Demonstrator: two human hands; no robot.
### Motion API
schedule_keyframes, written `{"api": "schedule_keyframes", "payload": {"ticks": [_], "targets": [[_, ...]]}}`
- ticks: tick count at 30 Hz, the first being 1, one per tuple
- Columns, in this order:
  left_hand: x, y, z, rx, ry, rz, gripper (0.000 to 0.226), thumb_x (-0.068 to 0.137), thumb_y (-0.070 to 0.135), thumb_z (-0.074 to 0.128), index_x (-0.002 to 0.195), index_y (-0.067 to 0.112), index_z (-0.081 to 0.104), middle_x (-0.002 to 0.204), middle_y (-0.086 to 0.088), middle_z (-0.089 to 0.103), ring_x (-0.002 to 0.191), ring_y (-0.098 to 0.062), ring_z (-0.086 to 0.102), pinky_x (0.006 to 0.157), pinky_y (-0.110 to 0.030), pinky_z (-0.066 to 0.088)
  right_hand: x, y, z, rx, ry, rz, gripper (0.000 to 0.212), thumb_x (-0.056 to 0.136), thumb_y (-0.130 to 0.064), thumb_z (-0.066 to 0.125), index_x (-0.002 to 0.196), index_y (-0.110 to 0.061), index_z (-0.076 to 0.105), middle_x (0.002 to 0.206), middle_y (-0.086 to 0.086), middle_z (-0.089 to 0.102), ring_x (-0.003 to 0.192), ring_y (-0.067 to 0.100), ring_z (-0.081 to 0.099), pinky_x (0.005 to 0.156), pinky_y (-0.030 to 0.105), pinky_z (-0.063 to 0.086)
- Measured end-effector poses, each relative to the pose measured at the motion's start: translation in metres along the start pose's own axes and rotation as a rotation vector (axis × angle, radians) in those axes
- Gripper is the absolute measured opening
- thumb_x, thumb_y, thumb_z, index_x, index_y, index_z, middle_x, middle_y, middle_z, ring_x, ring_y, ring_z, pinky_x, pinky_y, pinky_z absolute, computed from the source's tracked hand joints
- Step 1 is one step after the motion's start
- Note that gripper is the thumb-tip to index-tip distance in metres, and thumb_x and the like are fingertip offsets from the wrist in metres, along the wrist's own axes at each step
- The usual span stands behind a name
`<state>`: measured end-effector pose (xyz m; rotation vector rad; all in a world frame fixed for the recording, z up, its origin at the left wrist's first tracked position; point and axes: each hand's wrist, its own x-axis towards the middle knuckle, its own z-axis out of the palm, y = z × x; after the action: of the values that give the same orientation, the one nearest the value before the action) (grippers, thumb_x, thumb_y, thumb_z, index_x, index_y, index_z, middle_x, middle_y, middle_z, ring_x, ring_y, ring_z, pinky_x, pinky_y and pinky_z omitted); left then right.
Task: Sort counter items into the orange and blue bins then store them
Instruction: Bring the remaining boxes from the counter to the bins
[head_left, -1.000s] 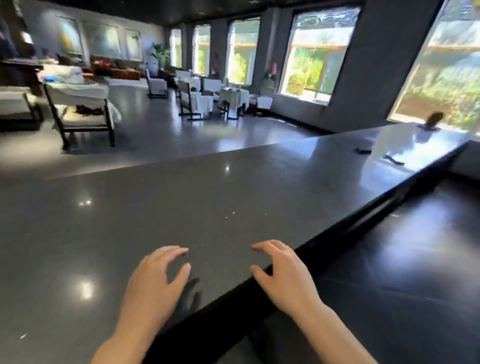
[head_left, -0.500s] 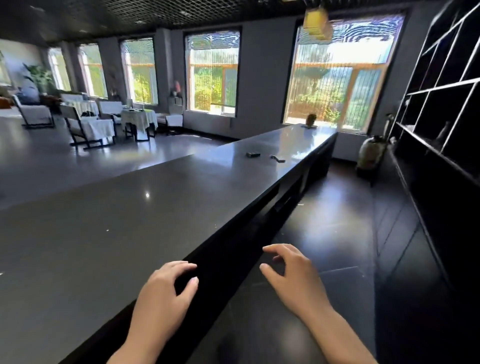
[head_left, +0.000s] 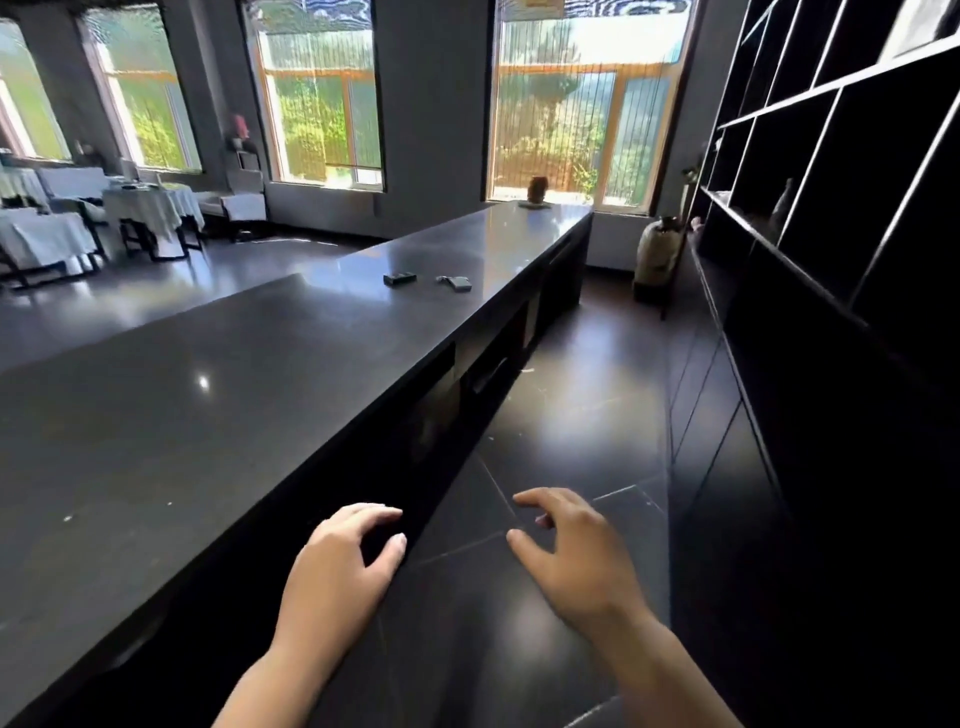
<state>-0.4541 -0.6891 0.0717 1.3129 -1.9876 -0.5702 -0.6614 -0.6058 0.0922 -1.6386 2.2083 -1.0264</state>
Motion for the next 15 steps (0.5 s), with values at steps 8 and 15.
{"api": "schedule_keyframes", "payload": {"ticks": [8, 15], "targets": [[0.130, 0.018, 0.101, -0.084, -0.094, 0.052, 0.023, 0.084, 0.030, 0.067, 0.107, 0.031, 0.069, 0.111, 0.023, 0.060, 0.106, 0.000, 0.054, 0.092, -0.022, 0.042, 0.112, 0.065, 0.010, -0.077, -0.005, 0.053, 0.033, 0.083, -0.035, 0.065, 0.115, -0.036, 0.061, 0.113, -0.022, 0.056, 0.089, -0.002, 0.055, 0.079, 0.009, 0.039], [0.279, 0.023, 0.153, -0.061, -0.103, 0.042, 0.023, 0.085, 0.034, 0.065, 0.108, 0.033, 0.067, 0.113, 0.024, 0.058, 0.108, -0.002, 0.053, 0.091, -0.023, 0.042, 0.260, 0.099, 0.003, -0.117, -0.009, 0.054, 0.035, 0.085, -0.039, 0.063, 0.119, -0.039, 0.057, 0.116, -0.025, 0.054, 0.102, -0.003, 0.054, 0.087, 0.018, 0.046]]}}
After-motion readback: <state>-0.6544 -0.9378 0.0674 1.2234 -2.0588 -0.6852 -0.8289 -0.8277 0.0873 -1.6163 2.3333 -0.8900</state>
